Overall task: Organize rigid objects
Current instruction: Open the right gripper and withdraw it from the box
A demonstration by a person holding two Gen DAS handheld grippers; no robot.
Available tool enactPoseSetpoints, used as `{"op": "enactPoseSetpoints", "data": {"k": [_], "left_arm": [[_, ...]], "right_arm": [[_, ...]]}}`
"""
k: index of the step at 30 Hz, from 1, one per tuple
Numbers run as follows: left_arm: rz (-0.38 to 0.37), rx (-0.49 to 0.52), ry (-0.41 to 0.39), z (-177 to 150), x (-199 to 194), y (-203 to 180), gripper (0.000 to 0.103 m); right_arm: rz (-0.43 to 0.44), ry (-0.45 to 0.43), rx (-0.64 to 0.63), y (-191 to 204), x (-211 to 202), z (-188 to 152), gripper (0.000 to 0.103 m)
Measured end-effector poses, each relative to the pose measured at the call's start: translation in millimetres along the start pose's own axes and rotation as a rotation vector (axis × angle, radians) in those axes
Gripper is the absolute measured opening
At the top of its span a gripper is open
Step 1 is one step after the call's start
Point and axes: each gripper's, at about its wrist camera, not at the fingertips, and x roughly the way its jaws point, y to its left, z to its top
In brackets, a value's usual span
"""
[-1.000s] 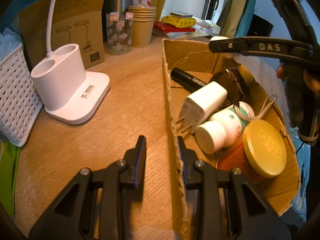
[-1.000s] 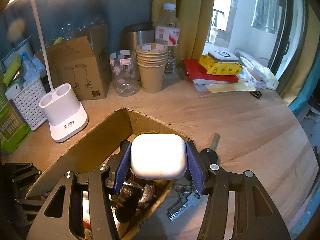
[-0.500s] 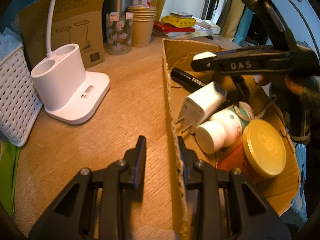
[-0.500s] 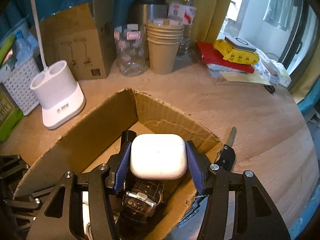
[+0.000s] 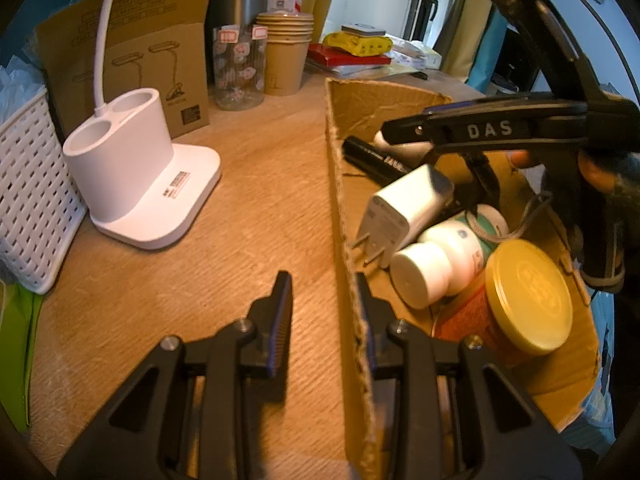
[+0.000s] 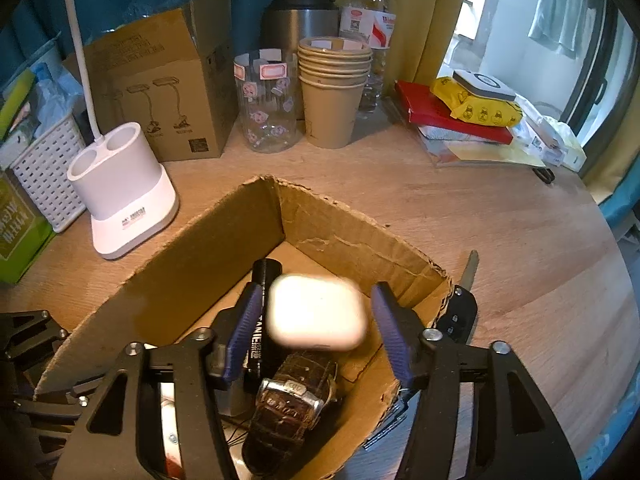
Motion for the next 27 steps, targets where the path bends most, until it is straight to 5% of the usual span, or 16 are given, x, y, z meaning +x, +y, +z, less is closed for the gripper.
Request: {"op": "enactPoseSetpoints", "data": {"k": [27], "left_arm": [[0.019,0.001,-0.003,1,0,3,0.032]], "right_arm": [[-0.033,-0.116,0.047,-3,-71,-17,0.068]]}}
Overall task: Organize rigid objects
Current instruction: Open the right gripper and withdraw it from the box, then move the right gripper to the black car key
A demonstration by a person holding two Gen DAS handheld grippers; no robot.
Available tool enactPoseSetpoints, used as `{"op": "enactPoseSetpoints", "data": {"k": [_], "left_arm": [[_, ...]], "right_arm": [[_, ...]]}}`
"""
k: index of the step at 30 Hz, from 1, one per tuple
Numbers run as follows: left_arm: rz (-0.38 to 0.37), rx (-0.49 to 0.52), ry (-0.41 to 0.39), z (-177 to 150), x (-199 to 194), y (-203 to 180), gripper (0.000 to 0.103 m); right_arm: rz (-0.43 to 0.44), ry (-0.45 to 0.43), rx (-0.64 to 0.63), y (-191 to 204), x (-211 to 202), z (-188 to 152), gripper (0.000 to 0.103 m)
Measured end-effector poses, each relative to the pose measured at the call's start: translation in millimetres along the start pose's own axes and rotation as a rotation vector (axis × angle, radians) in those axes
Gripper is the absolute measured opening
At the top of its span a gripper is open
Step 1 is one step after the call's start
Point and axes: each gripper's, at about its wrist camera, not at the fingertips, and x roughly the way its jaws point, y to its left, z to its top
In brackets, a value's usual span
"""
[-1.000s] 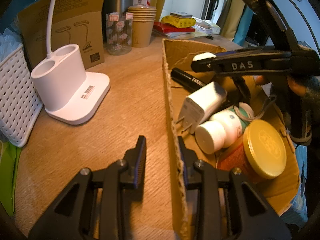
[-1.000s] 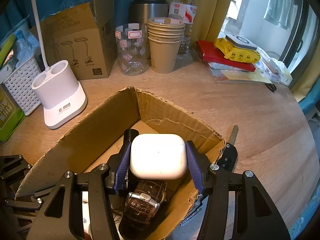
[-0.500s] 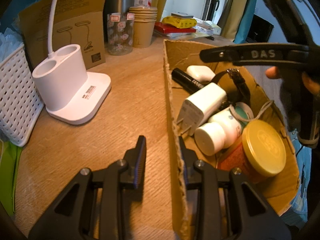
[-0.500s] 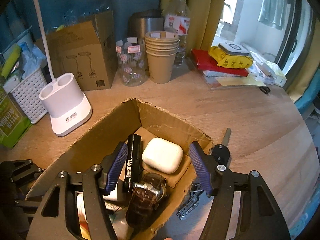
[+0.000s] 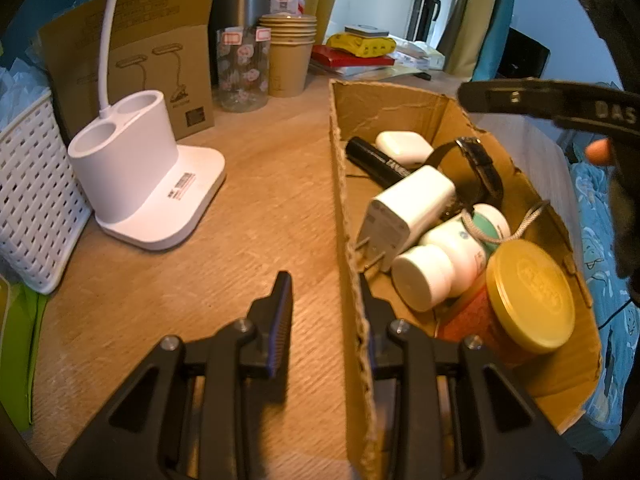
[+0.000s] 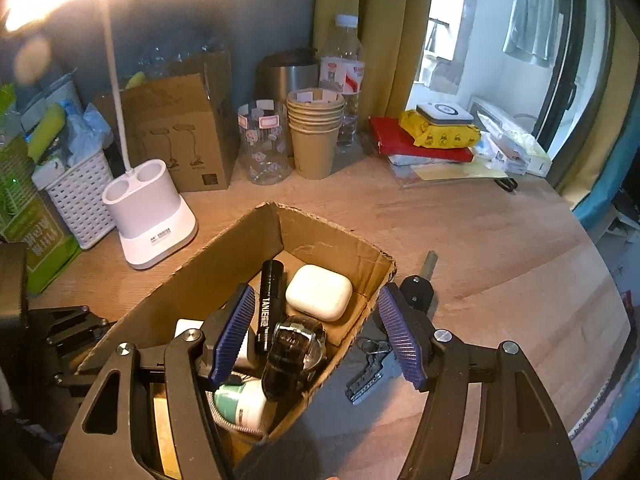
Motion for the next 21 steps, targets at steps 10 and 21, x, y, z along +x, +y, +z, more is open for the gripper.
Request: {"op": "enactPoseSetpoints", "data": {"k": [10,21], "left_arm": [[0.006,-0.001,-0.004,0,-1,0,0.032],[0.030,0.014,-0.005,-1,-2,-5,0.032]], "right_arm": [[-0.018,-0.066,0.045,-6,-22,-17,0.068],[-0.063,-0.079,0.118,-39,-32,-38,0.068]]}}
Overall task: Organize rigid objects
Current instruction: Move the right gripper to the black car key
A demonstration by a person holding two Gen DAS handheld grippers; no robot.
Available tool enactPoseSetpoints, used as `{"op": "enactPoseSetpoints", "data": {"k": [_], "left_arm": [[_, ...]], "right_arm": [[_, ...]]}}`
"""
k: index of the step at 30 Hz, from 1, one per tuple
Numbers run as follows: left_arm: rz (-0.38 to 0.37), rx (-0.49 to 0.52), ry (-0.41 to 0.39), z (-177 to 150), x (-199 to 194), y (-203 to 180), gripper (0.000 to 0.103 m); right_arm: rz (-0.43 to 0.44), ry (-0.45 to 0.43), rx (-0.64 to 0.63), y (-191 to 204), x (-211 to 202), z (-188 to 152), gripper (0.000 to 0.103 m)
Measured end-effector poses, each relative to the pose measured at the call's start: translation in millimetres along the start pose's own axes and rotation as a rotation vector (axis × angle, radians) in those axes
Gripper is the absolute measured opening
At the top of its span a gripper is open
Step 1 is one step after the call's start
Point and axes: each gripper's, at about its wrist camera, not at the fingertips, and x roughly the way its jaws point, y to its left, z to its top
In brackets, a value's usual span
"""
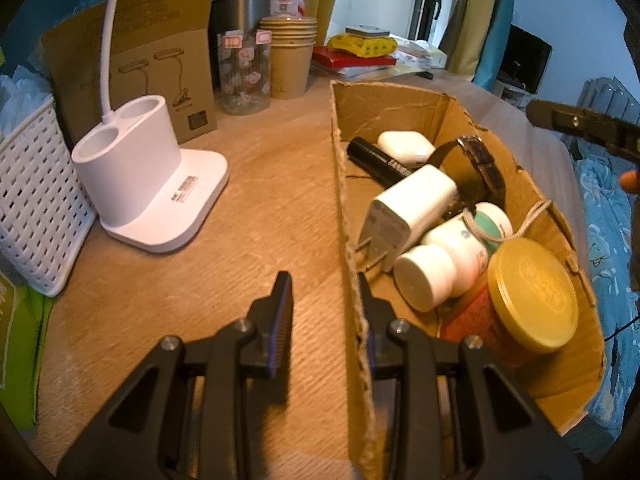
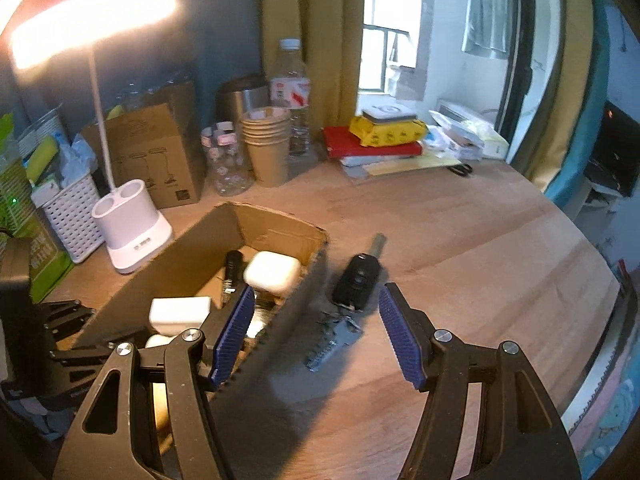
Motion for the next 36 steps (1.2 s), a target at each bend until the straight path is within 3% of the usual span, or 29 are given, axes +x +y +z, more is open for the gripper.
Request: {"op": "enactPoseSetpoints", "data": {"k": [4,23,30,36], "left_arm": [[0.010,0.007,-0.001,0,0,-2,0.032],[0.003,0.000,0.002,-1,1,-3,0.032],[-0.003,-0.005,0.003,-1,2,-2,0.032],[-0.005,-0.026,0.000,-2,0,0,0.032]], "right_arm": [[-0.027,0.020,0.029,-14,12,-5,0.073],[-0.045,0.105,0.040,-37,78,-4,0.074],[-0.007,0.136,0.042,-46,95,1,0.074],[0.080,0.182,0.043,-53,109,3,0.074]]}}
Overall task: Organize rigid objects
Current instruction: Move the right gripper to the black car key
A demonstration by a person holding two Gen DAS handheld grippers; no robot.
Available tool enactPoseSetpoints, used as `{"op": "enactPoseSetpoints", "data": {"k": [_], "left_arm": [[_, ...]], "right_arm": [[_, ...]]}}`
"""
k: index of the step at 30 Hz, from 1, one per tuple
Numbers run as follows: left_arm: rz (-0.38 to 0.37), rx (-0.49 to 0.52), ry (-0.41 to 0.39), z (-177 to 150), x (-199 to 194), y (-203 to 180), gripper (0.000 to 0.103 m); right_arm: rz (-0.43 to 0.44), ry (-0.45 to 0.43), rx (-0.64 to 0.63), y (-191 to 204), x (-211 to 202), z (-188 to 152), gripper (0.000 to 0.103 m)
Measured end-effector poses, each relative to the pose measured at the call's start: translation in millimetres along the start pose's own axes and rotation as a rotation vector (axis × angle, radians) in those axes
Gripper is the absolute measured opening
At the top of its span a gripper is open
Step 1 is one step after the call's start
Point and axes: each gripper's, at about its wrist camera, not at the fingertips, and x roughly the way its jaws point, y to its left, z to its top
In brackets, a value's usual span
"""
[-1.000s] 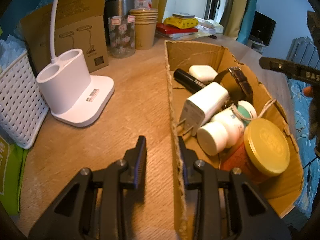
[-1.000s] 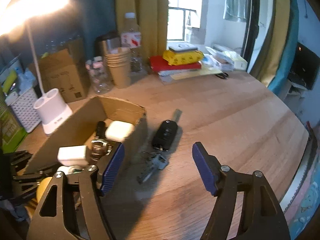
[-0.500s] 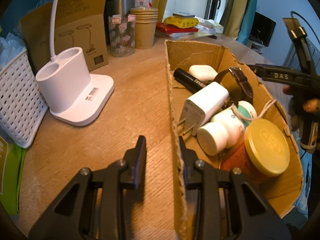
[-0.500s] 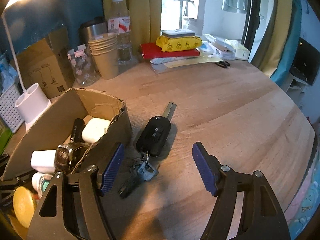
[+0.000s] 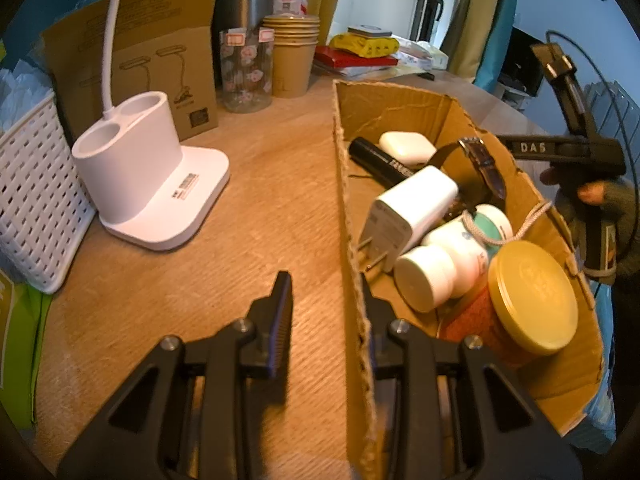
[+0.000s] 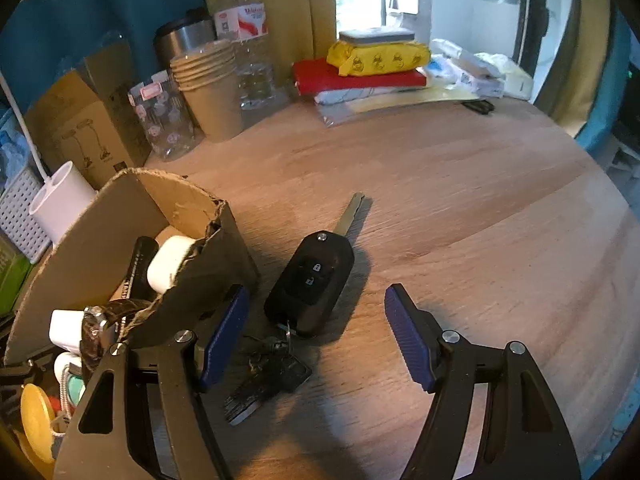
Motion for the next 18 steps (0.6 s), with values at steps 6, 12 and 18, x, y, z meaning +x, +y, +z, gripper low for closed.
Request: {"op": "enactPoseSetpoints", "data": {"k": [6,12,18], "left_arm": [[0.007,-0.012,-0.003,0,0,1,0.032],[0.006,-0.015,-0.002,0,0,1,0.032],[0.005,-0.017,0.000,0,0,1,0.032]], "right_arm": [[-0.049,0.049,-0.065,3,19,1,0.074],[-0.069,0.039,-0.082,3,22,3,0.073],[-0.065,0.028,-0.092,0,27,10,0.073]]}}
